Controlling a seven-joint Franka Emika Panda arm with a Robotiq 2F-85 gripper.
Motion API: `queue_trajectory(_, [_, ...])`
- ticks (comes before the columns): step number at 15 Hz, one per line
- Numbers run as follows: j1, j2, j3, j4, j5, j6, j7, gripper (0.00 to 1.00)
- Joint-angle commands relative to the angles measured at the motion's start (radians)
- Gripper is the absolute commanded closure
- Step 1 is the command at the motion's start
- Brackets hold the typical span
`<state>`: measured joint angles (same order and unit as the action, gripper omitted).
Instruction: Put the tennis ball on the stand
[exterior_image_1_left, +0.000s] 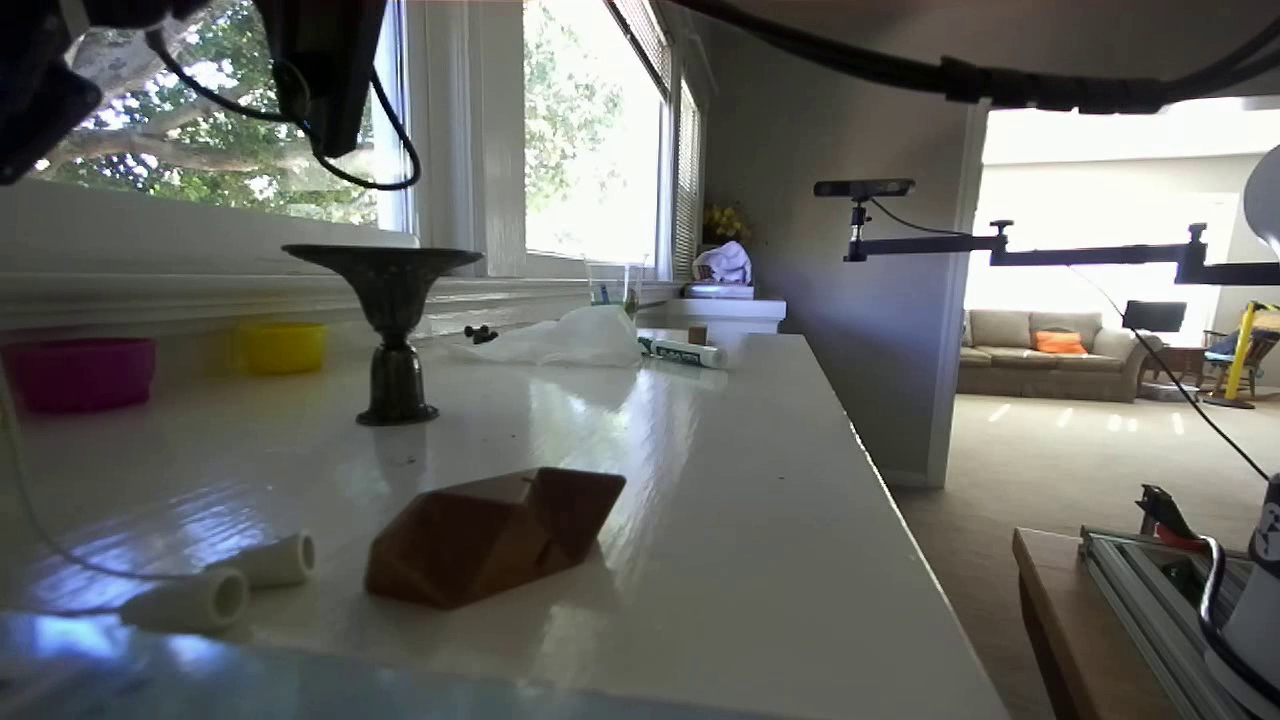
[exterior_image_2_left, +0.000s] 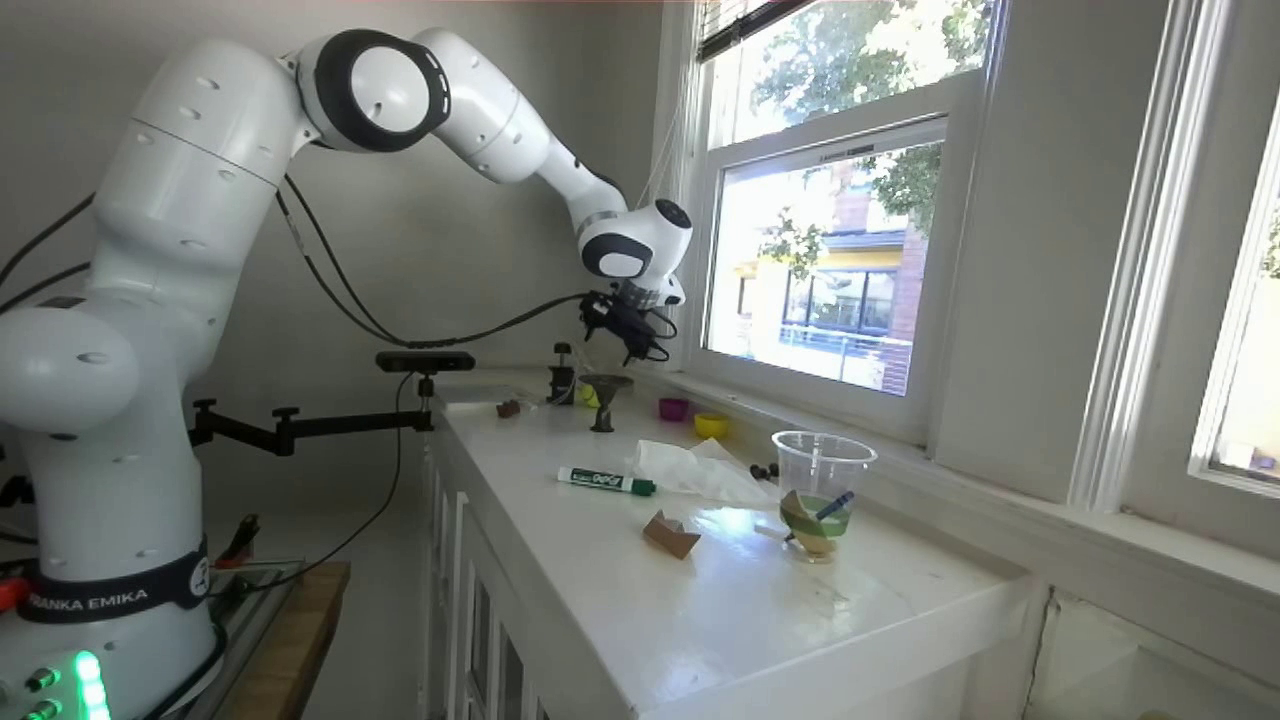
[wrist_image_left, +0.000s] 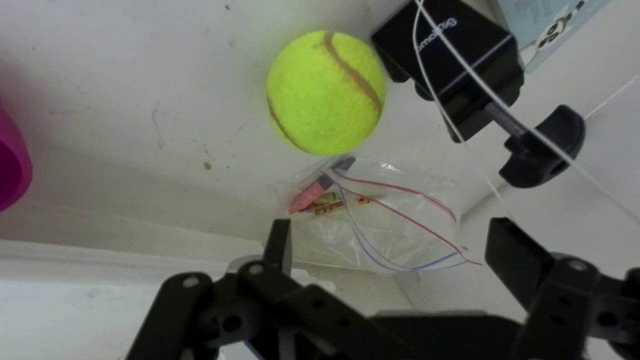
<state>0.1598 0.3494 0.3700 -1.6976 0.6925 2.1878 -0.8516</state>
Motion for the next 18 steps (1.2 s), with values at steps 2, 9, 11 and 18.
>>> queue_trajectory(2, [0.035, 0.024, -0.024, 0.022, -0.04, -0.035, 0.051, 0.0])
queue_trajectory(9, [0.052, 0.022, -0.043, 0.018, -0.163, -0.067, 0.157, 0.0])
queue_trajectory(11, [0.049, 0.026, -0.037, 0.023, -0.189, -0.083, 0.18, 0.0])
queue_trajectory(18, [0.045, 0.033, -0.031, 0.015, -0.204, -0.103, 0.199, 0.0])
